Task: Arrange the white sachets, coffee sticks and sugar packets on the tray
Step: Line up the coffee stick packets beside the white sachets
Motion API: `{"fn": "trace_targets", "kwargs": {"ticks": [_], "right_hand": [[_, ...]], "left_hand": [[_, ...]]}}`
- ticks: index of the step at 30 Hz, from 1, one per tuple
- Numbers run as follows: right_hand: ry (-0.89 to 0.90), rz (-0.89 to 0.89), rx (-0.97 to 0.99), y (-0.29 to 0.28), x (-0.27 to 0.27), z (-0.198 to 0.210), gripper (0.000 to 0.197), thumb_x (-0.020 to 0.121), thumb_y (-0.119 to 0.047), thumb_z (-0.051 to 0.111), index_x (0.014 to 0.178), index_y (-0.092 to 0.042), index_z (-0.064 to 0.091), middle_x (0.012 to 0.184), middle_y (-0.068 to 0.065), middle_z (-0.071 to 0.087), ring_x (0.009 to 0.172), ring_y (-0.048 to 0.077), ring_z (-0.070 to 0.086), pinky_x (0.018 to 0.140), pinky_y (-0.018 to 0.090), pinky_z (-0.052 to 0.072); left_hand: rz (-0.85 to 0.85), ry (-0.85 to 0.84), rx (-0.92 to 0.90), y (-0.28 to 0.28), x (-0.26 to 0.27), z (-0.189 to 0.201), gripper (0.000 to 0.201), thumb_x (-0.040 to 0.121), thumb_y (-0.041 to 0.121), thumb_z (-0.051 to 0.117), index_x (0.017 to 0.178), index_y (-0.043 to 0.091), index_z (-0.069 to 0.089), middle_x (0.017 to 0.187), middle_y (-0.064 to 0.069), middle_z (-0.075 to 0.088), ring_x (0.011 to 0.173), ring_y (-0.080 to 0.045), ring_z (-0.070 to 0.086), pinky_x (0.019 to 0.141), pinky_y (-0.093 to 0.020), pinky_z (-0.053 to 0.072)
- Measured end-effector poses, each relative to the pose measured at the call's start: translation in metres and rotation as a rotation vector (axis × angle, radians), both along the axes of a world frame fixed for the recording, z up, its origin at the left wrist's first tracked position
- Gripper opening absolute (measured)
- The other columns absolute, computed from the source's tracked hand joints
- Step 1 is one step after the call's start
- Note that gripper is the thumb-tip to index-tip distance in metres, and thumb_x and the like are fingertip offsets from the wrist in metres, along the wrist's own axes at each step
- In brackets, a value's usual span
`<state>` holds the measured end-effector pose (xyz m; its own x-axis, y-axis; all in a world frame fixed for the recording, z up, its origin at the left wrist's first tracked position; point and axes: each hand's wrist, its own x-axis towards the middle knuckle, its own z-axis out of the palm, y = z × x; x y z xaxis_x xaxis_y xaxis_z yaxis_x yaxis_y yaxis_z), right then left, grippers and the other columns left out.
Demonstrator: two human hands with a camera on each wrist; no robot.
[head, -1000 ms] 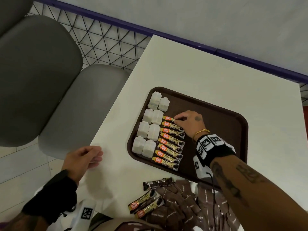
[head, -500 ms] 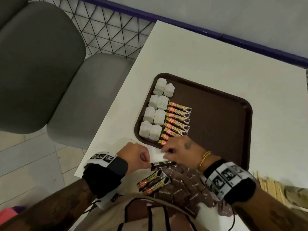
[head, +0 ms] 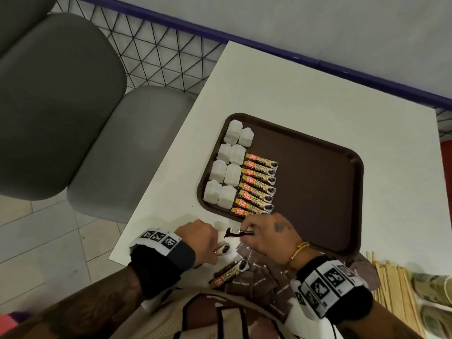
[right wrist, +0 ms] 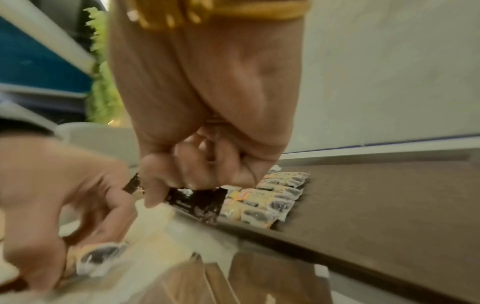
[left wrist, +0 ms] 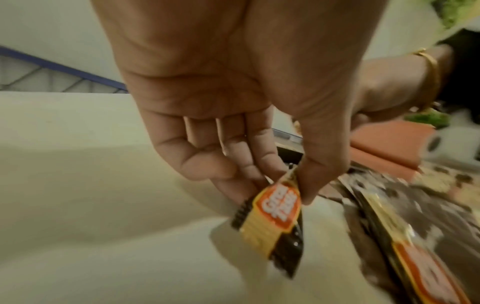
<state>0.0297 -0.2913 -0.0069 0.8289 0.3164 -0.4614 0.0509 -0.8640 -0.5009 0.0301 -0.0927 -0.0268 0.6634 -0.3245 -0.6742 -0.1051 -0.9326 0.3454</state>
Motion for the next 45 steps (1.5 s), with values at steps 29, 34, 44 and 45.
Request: {"fn": "trace_targets", "kwargs": {"ticks": [29,34,44,45], "right_hand": [[0.344,-0.509,0.846,-0.018,0.025,0.021,0.024,0.093,-0.02,0.062,0.11,-0.004,0.064,0.084,0.001,0.077,0.084,0.018,0.072,0.076,0.034,0.051],[0.313,-0.492,0.828,-0.017,0.034,0.019,0.023,0.085,-0.008,0.071,0.105,0.0,0.065,0.094,0.011,0.077,0.092,0.022,0.073,0.081,0.027,0.054],[0.187,-0.888,1.131,-0.007,0.038,0.008,0.022,0.079,-0.002,0.073,0.095,-0.009,0.059,0.087,0.006,0.064,0.088,0.027,0.067,0.081,0.042,0.055],[0.189,-0.913,1.176,-0.005,0.038,0.008,0.024,0.077,-0.002,0.073,0.094,-0.01,0.057,0.085,0.004,0.061,0.088,0.028,0.068,0.081,0.043,0.056]], "left_hand": [[0.638,0.06,-0.833,-0.022,0.067,0.038,0.01,0.08,0.031,0.077,0.079,0.021,0.079,0.075,-0.005,0.074,0.074,-0.016,0.067,0.074,-0.027,0.054],[0.685,0.032,-0.826,-0.028,0.069,0.04,0.015,0.082,0.03,0.075,0.077,0.016,0.078,0.078,-0.015,0.074,0.078,-0.036,0.067,0.071,-0.029,0.058],[0.662,0.116,-0.824,-0.025,0.055,0.03,0.04,0.059,0.055,0.082,0.08,0.021,0.08,0.068,-0.003,0.072,0.065,-0.014,0.064,0.078,-0.04,0.056],[0.67,0.108,-0.812,-0.026,0.054,0.029,0.036,0.061,0.051,0.082,0.081,0.022,0.079,0.068,-0.003,0.073,0.065,-0.012,0.066,0.079,-0.041,0.057]]}}
